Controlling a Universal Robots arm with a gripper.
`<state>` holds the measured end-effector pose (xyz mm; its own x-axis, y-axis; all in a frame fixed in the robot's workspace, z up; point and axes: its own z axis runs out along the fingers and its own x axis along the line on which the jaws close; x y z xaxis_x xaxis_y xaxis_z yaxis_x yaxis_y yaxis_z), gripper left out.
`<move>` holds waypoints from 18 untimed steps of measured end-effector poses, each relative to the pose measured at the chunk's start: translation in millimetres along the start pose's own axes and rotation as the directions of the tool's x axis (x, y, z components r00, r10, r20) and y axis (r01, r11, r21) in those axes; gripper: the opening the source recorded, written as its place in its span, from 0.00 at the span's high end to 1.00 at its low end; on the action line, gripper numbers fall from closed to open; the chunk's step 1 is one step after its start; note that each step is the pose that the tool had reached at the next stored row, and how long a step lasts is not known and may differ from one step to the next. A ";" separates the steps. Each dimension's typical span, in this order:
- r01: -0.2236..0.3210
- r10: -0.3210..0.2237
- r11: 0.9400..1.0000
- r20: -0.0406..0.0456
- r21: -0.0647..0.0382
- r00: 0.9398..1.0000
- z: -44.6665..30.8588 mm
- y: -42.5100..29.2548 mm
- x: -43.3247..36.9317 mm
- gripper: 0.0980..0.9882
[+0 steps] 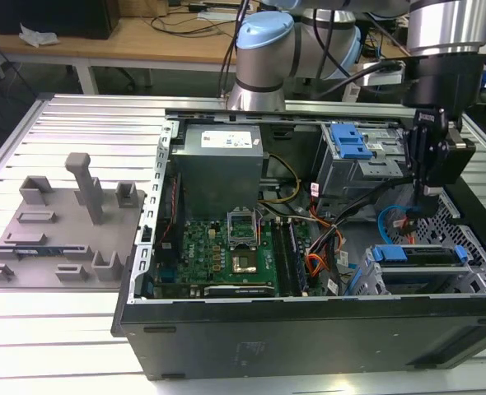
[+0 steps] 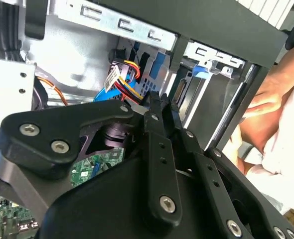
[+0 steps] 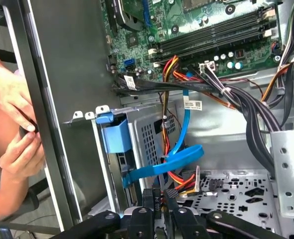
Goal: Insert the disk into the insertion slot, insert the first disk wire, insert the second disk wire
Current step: 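Insert the first disk wire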
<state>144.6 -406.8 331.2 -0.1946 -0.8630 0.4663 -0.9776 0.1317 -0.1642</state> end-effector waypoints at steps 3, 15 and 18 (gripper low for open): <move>-0.002 0.002 1.000 -0.001 -0.003 1.000 0.2 -5.0 -1.5 0.87; 0.015 -0.015 1.000 0.001 0.003 1.000 0.3 -4.2 -4.9 0.93; 0.016 -0.016 1.000 0.000 0.002 1.000 0.6 -4.2 -5.1 0.93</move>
<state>149.7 -403.2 329.1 -0.1787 -0.8652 0.4684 -0.9805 0.1169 -0.1582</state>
